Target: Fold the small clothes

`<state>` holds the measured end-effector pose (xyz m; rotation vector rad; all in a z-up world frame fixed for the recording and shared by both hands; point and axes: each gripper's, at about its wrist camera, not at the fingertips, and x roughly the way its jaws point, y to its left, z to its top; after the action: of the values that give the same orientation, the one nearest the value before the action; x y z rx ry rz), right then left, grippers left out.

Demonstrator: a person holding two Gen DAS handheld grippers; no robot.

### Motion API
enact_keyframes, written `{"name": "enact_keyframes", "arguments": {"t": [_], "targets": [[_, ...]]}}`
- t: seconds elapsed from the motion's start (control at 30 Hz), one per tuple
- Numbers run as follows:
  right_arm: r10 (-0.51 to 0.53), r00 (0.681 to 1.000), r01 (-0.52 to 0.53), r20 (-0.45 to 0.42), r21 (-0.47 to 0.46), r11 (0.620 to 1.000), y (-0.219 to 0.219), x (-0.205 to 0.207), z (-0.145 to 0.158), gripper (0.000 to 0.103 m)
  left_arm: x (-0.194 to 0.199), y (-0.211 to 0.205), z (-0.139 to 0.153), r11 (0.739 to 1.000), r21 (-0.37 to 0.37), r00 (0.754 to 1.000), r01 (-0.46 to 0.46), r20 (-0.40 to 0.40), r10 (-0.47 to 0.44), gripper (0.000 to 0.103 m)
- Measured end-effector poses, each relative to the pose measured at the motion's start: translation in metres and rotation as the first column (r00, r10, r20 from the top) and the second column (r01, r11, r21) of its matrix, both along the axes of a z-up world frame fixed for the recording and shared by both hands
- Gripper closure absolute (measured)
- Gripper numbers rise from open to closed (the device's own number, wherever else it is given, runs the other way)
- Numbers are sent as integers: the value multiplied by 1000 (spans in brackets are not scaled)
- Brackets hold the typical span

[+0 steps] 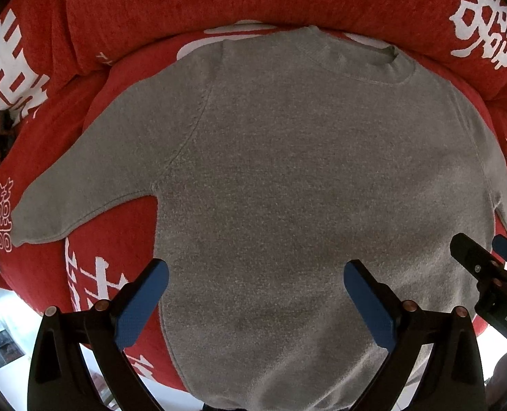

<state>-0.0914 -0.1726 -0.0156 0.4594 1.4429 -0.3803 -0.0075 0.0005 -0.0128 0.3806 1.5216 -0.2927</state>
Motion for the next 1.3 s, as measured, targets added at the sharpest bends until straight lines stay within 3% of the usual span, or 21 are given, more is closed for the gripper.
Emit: {"name": "enact_keyframes", "arguments": {"t": [0.73,1.3], "targets": [[7,1000,-6,8,-45,999,8,3,2,12,3,8,-3,1000,3,1000,3,-5,-3,0],[13,1000,-13,-3,-20,1000,21,5,-1,12,7,23,-5,1000,-20,1000,-19,-22,18,0]]}}
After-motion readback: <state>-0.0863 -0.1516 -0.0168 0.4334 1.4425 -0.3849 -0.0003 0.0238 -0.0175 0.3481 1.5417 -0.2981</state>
